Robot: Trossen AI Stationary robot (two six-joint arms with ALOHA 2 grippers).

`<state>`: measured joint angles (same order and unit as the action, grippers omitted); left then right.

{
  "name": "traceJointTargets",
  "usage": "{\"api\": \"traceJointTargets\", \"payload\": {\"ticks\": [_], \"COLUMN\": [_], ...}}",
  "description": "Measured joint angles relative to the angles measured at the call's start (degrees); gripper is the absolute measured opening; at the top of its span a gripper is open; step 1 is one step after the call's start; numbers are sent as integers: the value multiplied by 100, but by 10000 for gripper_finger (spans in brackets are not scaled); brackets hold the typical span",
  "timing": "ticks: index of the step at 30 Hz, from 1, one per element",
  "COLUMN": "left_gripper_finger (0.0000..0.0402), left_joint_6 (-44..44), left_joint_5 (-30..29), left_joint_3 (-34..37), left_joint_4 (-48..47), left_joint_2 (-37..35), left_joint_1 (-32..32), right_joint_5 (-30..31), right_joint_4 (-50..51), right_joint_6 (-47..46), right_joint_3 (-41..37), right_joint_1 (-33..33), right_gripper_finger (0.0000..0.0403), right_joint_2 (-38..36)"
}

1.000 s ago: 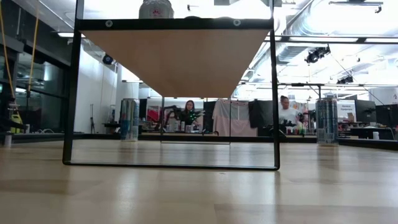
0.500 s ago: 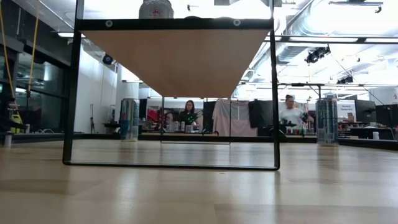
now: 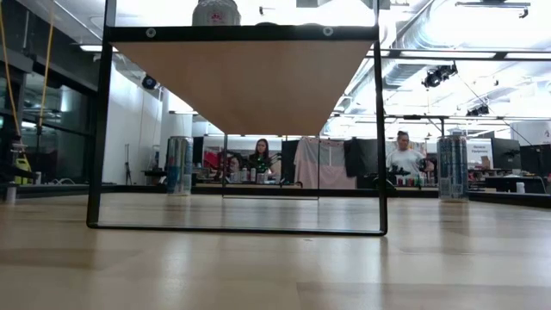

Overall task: Place canned beverage on shelf
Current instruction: Put the bottom left pink soda can on the shelf

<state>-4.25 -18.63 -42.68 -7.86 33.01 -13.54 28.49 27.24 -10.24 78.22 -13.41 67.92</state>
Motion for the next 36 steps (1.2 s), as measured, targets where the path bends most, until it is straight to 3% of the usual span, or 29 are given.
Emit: {"api": "traceJointTargets", "payload": {"ticks": [8, 15, 29, 36], "left_gripper_finger": [5, 43, 257, 325], "left_joint_6": [0, 296, 238, 291], "left_joint_5": [0, -193, -608, -616], "left_joint_3": [0, 2, 4, 4], "left_joint_4": [0, 20, 670, 1093], "left_joint_2": [-2, -1, 216, 562], "left_joint_1": [2, 2, 2, 22], "right_joint_5": [0, 0, -72, -221], "right_joint_4": [6, 9, 105, 136], "right_joint_6": [-18, -20, -389, -494], "right_joint_3": [0, 0, 0, 0], "right_joint_1": [0, 0, 0, -2], "right_gripper_finger": [0, 0, 0, 0], "right_joint_2": [0, 0, 0, 0]}}
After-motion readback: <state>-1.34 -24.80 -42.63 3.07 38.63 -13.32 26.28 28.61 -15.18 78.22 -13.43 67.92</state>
